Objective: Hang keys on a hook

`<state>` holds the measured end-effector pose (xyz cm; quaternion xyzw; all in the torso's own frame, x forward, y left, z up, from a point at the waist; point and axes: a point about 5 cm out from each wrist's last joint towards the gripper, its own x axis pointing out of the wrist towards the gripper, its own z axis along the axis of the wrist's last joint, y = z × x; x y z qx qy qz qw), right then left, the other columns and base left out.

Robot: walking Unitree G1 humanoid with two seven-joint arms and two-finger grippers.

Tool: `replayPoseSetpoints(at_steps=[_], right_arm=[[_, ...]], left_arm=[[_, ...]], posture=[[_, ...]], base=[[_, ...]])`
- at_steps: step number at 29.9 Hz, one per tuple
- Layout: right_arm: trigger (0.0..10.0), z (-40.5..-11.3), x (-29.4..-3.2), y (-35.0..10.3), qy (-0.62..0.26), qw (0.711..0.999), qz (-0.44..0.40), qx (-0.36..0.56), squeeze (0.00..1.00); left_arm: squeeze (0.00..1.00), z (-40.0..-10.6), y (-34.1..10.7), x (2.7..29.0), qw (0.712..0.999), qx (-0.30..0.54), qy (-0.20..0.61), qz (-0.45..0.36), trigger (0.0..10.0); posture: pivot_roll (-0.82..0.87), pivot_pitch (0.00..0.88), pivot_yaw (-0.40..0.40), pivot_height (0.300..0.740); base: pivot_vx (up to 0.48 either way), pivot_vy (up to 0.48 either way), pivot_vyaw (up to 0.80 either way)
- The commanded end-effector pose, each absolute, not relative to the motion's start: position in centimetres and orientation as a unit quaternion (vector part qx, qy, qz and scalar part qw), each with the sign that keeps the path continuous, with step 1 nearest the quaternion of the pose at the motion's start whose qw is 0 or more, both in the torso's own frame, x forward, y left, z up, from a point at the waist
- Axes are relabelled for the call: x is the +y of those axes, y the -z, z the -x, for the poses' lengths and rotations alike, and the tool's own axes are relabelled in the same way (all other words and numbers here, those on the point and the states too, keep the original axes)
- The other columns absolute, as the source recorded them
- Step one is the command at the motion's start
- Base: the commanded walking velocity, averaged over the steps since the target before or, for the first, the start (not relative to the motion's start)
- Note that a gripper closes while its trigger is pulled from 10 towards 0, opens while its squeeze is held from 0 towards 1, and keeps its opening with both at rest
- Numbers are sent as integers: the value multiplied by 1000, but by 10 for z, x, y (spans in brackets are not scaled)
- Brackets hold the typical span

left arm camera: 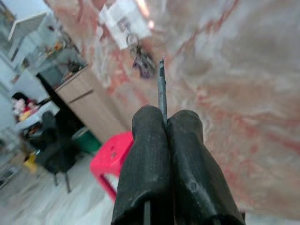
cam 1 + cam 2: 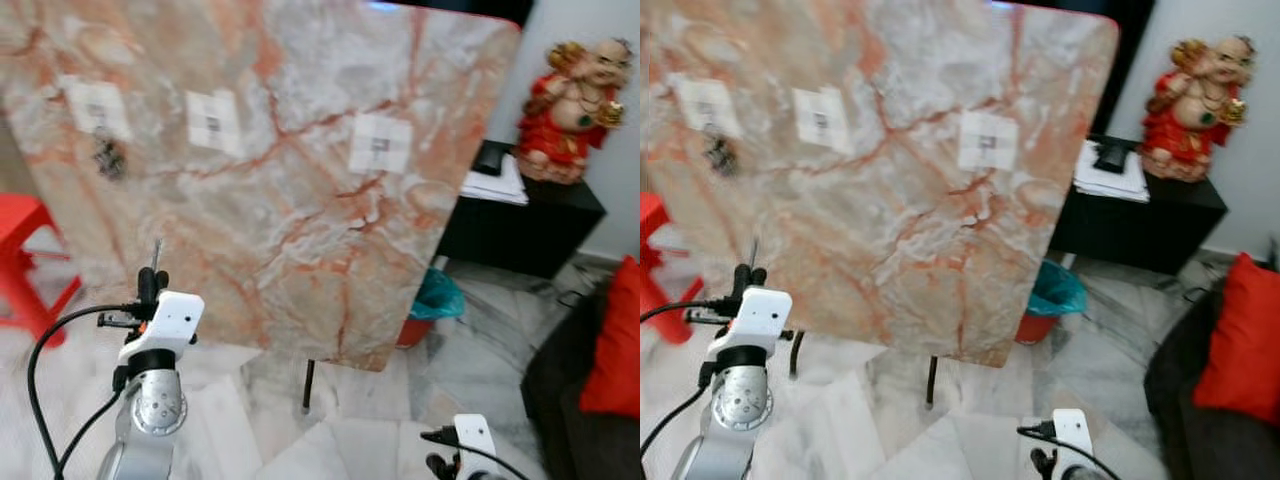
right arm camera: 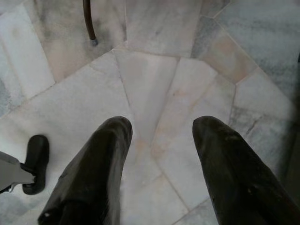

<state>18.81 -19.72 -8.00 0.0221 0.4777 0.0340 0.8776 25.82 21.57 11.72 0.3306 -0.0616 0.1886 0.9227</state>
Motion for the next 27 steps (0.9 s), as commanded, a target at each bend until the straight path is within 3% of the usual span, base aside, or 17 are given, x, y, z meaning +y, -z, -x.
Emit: replayPoseSetpoints(at_steps=[1, 16, 21, 23, 27], right_arm=[[10000, -186, -212, 78, -15, 879, -19, 476, 0], [10000, -215, -192, 66, -26, 898, -56, 437, 0], [10000, -217, -193, 65, -16, 898, -69, 433, 0], [10000, -215, -194, 66, -2, 897, -80, 434, 0], [10000, -212, -194, 68, 6, 897, -88, 434, 0]], left_arm=[[0, -262, -129, 202, 928, -94, -174, -315, 10000], [0, -279, -157, 212, 923, -137, -184, -309, 10000], [0, -287, -159, 202, 943, -146, -148, -259, 10000], [0, -294, -159, 191, 968, -146, -87, -186, 10000], [0, -297, -165, 185, 976, -148, -31, -158, 10000]], posture=[[203, 0, -152, 740], [209, 0, -152, 740], [178, 0, -134, 740], [172, 0, -119, 740], [169, 0, -115, 740]], base=[[0, 0, 0], [0, 0, 0], [0, 0, 0], [0, 0, 0], [0, 0, 0]])
